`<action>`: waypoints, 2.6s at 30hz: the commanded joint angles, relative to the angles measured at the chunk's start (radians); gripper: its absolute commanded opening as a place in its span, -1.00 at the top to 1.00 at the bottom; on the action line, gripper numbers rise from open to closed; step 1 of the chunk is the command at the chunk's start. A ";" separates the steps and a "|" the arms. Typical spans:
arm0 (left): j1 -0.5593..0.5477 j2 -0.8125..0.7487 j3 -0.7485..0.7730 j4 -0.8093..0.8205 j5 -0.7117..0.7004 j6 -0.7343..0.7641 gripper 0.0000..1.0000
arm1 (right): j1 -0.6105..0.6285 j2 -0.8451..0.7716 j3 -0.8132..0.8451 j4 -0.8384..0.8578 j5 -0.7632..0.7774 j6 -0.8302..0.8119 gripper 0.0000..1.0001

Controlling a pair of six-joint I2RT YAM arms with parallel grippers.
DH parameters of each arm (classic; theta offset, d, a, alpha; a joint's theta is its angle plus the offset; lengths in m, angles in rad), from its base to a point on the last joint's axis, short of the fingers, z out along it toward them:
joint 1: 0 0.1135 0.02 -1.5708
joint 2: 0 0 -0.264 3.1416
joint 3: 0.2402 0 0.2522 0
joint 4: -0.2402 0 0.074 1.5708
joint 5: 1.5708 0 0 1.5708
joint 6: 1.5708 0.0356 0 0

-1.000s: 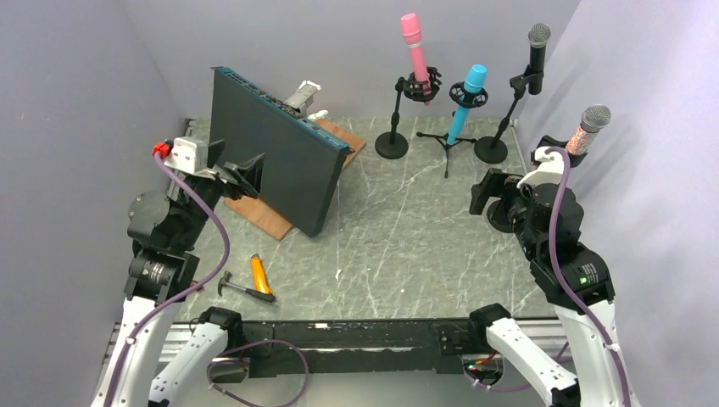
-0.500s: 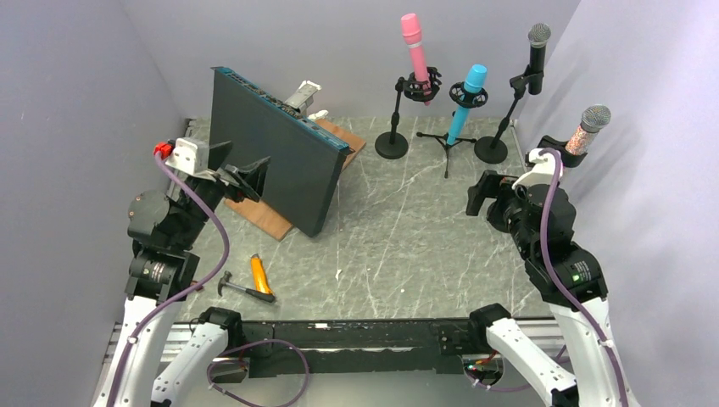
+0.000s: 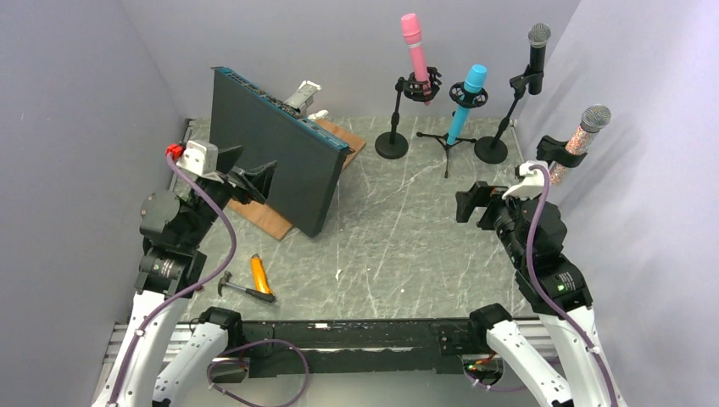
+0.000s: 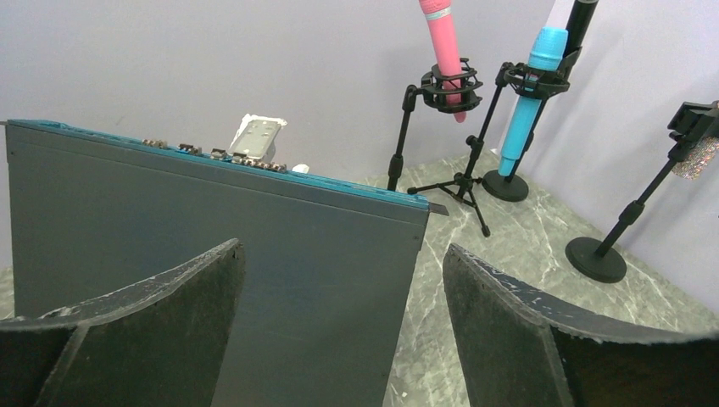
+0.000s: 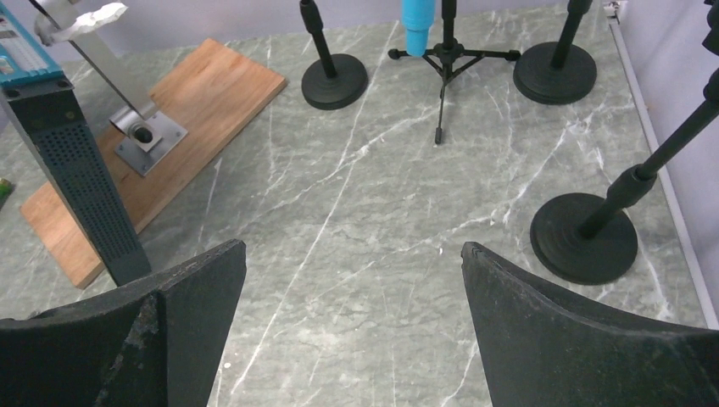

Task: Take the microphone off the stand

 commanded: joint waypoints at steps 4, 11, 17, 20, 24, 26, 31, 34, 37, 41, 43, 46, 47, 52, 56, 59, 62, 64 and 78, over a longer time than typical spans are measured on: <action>-0.013 -0.058 -0.050 0.160 0.002 -0.034 -0.79 | -0.003 -0.045 0.029 0.039 0.089 0.032 -1.00; -0.078 0.073 0.118 -0.061 -0.060 -0.005 -0.68 | -0.002 0.158 0.213 -0.091 0.236 0.058 -1.00; -0.101 0.084 0.090 -0.059 -0.082 0.004 -0.70 | -0.003 0.220 0.242 -0.061 0.243 0.098 -1.00; -0.107 0.113 0.118 -0.096 -0.082 0.011 -0.70 | -0.003 0.267 0.255 -0.022 0.253 0.085 -1.00; -0.110 0.136 0.131 -0.115 -0.061 0.013 -0.69 | -0.003 0.365 0.307 0.044 0.266 0.058 -1.00; -0.115 0.135 0.129 -0.116 -0.064 0.018 -0.69 | -0.004 0.413 0.315 0.104 0.247 0.034 -1.00; -0.139 0.130 0.128 -0.127 -0.076 0.029 -0.70 | -0.035 0.541 0.379 0.233 0.241 0.001 -1.00; -0.155 0.133 0.129 -0.131 -0.070 0.033 -0.69 | -0.083 0.633 0.432 0.272 0.191 0.005 -1.00; -0.163 0.134 0.132 -0.137 -0.061 0.036 -0.69 | -0.114 0.689 0.453 0.336 0.138 -0.024 -1.00; -0.164 0.128 0.131 -0.132 -0.052 0.035 -0.69 | -0.159 0.752 0.466 0.432 0.061 -0.044 -1.00; -0.164 0.126 0.130 -0.131 -0.042 0.032 -0.69 | -0.177 0.799 0.497 0.440 0.043 -0.045 -1.00; -0.163 0.125 0.126 -0.128 -0.038 0.034 -0.69 | -0.182 0.865 0.553 0.443 0.043 -0.060 -1.00; -0.163 0.125 0.127 -0.128 -0.038 0.035 -0.69 | -0.182 0.882 0.577 0.442 0.043 -0.067 -1.00; -0.164 0.124 0.119 -0.114 -0.017 0.019 -0.69 | -0.182 0.949 0.676 0.418 0.077 -0.085 -1.00; -0.166 0.126 0.122 -0.116 -0.014 0.017 -0.69 | -0.181 0.998 0.744 0.410 0.111 -0.108 -1.00; -0.165 0.123 0.122 -0.119 -0.021 0.020 -0.69 | -0.183 1.042 0.791 0.409 0.131 -0.130 -1.00; -0.166 0.122 0.119 -0.119 -0.025 0.021 -0.69 | -0.183 1.104 0.870 0.376 0.135 -0.134 -0.95; -0.167 0.121 0.119 -0.119 -0.029 0.022 -0.69 | -0.184 1.132 0.896 0.368 0.127 -0.133 -0.89; -0.178 0.125 0.114 -0.119 -0.043 0.027 -0.69 | -0.184 1.168 0.981 0.353 0.128 -0.165 0.25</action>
